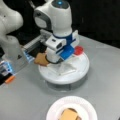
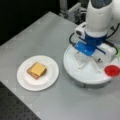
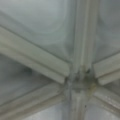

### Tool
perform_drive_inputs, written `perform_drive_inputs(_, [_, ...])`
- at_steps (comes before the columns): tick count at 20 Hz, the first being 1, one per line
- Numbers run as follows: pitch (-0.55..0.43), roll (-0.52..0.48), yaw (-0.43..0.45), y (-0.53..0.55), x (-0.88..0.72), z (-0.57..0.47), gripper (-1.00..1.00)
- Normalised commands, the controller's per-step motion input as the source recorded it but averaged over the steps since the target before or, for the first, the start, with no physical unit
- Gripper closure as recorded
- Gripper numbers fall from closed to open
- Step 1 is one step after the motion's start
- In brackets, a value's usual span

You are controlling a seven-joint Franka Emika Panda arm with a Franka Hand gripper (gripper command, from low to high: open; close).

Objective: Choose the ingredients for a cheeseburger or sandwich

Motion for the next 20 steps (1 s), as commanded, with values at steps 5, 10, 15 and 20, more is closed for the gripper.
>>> perform_drive_inputs(5, [-0.285,0.024,-0.032,-0.06,-0.30,-0.16,-1.00])
perform_drive_inputs(10, [-0.283,0.020,-0.014,-0.08,-0.30,-0.17,-1.00])
perform_drive_inputs(15, [-0.275,0.042,-0.019,-0.08,-0.28,-0.17,-1.00])
perform_drive_inputs(20, [-0.245,0.041,-0.006,-0.01,-0.26,-0.14,-1.00])
